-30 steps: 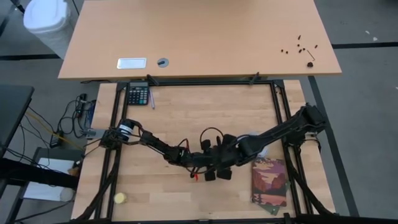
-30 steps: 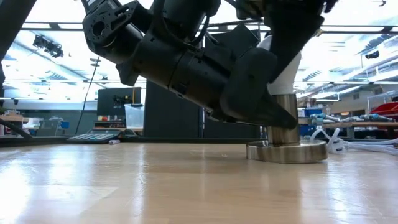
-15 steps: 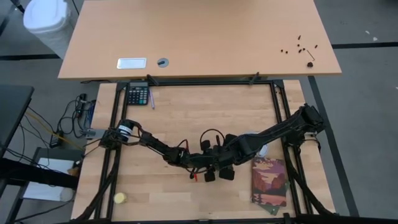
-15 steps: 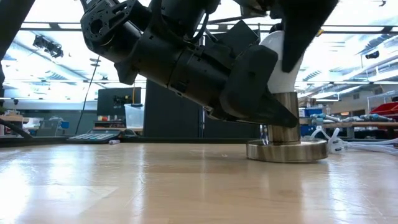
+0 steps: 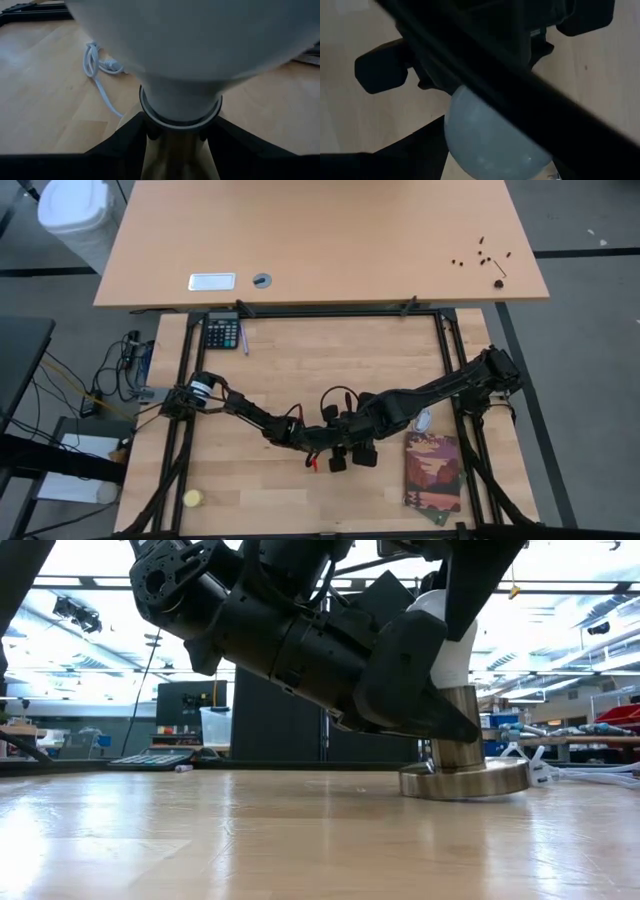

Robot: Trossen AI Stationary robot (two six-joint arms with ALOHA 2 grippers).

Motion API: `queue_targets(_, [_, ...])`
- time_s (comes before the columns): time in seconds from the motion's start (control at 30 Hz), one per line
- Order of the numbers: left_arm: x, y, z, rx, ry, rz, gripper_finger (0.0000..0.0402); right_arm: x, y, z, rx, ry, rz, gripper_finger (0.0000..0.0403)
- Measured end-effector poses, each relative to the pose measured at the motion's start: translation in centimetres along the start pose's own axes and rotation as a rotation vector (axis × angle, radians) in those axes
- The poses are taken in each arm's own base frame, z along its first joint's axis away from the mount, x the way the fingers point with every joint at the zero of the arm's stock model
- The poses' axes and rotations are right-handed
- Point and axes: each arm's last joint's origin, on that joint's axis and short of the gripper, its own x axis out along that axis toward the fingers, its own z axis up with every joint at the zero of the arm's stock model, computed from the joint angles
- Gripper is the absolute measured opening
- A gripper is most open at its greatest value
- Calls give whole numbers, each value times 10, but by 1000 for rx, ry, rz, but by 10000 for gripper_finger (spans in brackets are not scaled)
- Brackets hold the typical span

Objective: Screw lightbulb
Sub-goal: Remove the lightbulb from the lamp socket

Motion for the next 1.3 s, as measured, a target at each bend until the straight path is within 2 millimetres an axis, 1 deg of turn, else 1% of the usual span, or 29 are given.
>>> queue_targets(0.13, [0, 0, 0, 1, 0, -4, 193, 0, 3, -1, -44, -6, 4, 310])
queue_targets(0.4, [0, 0, -2, 12, 24, -3, 250, 0, 4, -3, -73, 6, 0, 317])
queue_targets(0.53, [0, 1, -8, 35, 78, 2, 257, -4, 0, -7, -77, 58, -28, 317])
queue_targets(0.7, [-2, -2, -9, 66, 91, -5, 250, -8, 1, -5, -80, 48, -22, 316])
queue_targets(0.93, [-1, -3, -7, 43, 62, -8, 239, -9, 1, -4, -99, 43, -19, 316])
queue_targets(1.2, [-1, -3, -5, 31, 45, -9, 187, -9, 4, 0, -98, -3, 4, 316])
queue_targets(1.3, [-1, -3, -5, 31, 45, -9, 179, -9, 5, 0, -98, -4, 1, 316])
